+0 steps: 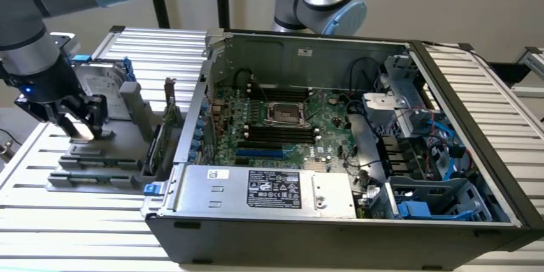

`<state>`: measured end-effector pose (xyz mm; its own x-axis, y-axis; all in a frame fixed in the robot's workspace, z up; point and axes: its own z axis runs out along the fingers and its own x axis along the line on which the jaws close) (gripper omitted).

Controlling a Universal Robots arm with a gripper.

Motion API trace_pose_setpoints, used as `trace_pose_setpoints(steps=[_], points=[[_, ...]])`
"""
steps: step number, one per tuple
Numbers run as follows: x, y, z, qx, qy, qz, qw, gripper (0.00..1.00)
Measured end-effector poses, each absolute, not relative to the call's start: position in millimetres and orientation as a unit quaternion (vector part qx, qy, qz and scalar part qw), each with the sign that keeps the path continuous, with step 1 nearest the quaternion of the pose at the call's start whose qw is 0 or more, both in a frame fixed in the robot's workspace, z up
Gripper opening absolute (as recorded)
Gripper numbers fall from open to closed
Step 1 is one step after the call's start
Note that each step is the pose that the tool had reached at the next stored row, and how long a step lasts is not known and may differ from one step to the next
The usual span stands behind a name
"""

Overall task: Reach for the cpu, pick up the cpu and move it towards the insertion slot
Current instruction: 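Pick up the cpu and move it towards the insertion slot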

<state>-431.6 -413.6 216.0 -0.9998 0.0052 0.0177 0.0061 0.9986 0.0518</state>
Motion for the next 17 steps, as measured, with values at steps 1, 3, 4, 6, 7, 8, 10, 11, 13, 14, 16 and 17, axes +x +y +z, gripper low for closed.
trace_pose_setpoints(steps=[1,3,4,6,7,8,10,11,13,14,16,17], points=[[-431,-414,221,-0.003,-1.000,-0.026,0.009,0.54],[-430,-414,230,-0.003,-1.000,-0.026,0.010,0.54],[-428,-414,234,-0.003,-1.000,-0.026,0.010,0.54],[-427,-414,243,-0.003,-1.000,-0.026,0.010,0.54],[-426,-414,248,-0.003,-1.000,-0.026,0.010,0.54],[-424,-414,253,-0.003,-1.000,-0.026,0.010,0.54],[-422,-414,262,-0.003,-1.000,-0.026,0.010,0.54],[-421,-414,266,-0.003,-1.000,-0.026,0.011,0.54],[-418,-414,275,-0.003,-1.000,-0.026,0.011,0.54],[-417,-414,280,-0.004,-1.000,-0.026,0.011,0.54],[-414,-414,289,-0.004,-1.000,-0.026,0.011,0.54],[-412,-414,293,-0.004,-1.000,-0.026,0.011,0.54]])
